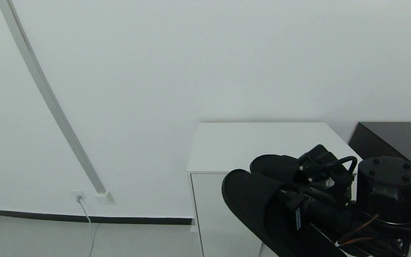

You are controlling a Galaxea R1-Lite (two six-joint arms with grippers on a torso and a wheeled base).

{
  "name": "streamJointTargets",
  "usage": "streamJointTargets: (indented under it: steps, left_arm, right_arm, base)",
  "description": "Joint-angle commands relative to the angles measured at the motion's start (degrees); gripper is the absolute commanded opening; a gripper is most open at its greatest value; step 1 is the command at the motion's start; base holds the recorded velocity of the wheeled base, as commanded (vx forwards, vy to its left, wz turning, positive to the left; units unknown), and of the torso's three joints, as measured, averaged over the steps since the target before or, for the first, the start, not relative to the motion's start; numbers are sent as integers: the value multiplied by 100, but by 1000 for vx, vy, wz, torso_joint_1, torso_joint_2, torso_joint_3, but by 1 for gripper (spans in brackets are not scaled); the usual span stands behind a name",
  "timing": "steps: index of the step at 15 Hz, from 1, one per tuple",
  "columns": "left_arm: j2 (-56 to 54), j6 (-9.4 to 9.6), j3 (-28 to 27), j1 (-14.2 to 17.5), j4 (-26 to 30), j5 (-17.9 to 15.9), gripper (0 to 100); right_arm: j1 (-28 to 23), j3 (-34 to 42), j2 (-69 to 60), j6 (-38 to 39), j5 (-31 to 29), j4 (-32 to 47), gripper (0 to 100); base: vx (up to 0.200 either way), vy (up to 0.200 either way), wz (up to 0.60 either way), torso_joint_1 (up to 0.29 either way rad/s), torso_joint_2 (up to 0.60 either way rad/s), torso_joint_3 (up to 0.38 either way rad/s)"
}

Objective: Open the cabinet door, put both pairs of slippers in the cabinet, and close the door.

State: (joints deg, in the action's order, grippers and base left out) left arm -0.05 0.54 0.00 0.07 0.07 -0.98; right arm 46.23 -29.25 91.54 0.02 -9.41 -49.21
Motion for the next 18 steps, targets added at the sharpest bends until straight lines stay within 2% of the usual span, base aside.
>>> streamJointTargets:
  steps: [1,15,18]
  left_arm:
    - [5,-1,0,1,1,1,0]
    - [5,8,0,1,1,-8,0]
    - [5,8,0,1,1,-8,0]
  right_arm:
    - [0,-2,31,15,1,8,0]
    - [0,156,57,-11,1,-1,0]
    - [0,165,48,-11,1,-1,0]
  base:
    - [0,-200,0,7,2,2]
    - [0,-200,0,4,1,4]
    - [0,0,0,0,0,0]
